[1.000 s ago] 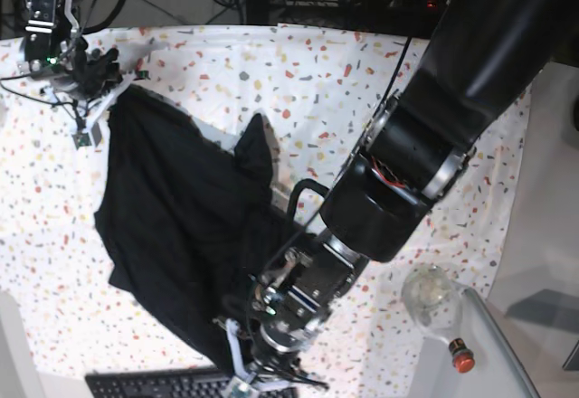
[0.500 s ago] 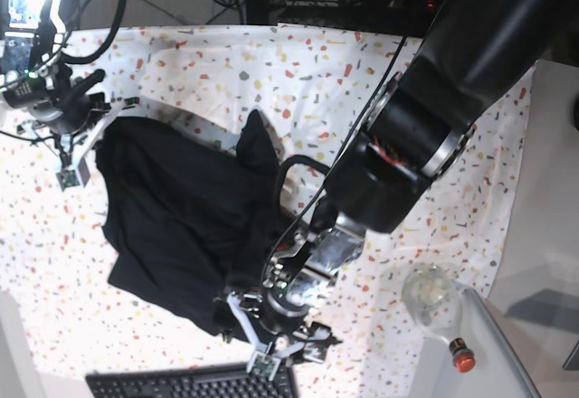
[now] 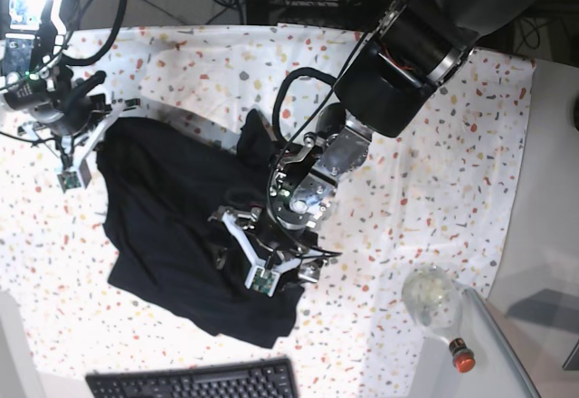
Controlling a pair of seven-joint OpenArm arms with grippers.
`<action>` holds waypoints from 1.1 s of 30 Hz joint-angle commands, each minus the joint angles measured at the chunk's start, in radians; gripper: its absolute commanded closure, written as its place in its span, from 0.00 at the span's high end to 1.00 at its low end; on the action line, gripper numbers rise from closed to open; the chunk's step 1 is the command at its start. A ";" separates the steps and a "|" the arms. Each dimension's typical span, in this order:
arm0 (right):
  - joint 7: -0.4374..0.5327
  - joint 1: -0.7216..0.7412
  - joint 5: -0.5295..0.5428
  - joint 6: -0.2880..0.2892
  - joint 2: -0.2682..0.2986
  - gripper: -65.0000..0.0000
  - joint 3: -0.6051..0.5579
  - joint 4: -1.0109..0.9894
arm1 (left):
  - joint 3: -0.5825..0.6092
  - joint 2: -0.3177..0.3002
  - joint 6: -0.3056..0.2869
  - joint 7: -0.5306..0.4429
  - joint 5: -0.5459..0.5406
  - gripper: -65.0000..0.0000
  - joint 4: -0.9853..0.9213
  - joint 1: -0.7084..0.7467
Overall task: Layout the t-shirt on the table in an organized manner, then fold the t-shirt properly
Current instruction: 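Pull the shirt with the left gripper toward the keyboard and release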
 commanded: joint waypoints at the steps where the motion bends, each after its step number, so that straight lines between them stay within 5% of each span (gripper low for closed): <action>1: 0.016 0.008 0.003 0.001 0.008 0.00 0.002 0.018 | -0.001 0.014 0.001 -0.015 0.003 0.94 -0.007 -0.023; 5: 0.016 0.008 0.003 0.001 0.008 0.00 0.002 0.018 | -0.001 0.049 0.001 0.018 0.003 0.83 -0.108 -0.063; 12: 0.018 0.004 0.003 0.001 0.014 0.00 0.009 0.018 | -0.001 0.069 0.001 0.080 0.003 0.02 -0.128 -0.091; 15: 0.016 0.001 0.001 0.001 0.016 0.00 0.009 0.018 | -0.001 0.035 0.001 0.113 0.003 0.00 -0.041 -0.086; 20: 0.012 -0.052 0.001 0.002 0.042 0.00 0.009 0.022 | -0.003 -0.068 0.014 0.359 0.008 0.00 0.226 -0.082; 24: 0.018 -0.127 0.004 0.006 0.069 0.00 0.007 0.024 | -0.003 -0.195 0.167 0.546 0.009 0.00 0.546 -0.046; 26: 0.019 -0.145 0.004 0.035 0.079 0.00 0.009 0.026 | -0.003 -0.238 0.187 0.623 0.009 0.00 0.673 -0.046; 29: 0.019 -0.150 0.003 0.102 0.100 0.00 0.009 0.029 | -0.004 -0.260 0.192 0.732 0.013 0.00 0.817 -0.066; 33: 0.018 -0.128 0.001 0.114 0.121 0.00 0.010 0.082 | 0.006 -0.232 0.192 0.753 0.074 0.00 0.799 -0.144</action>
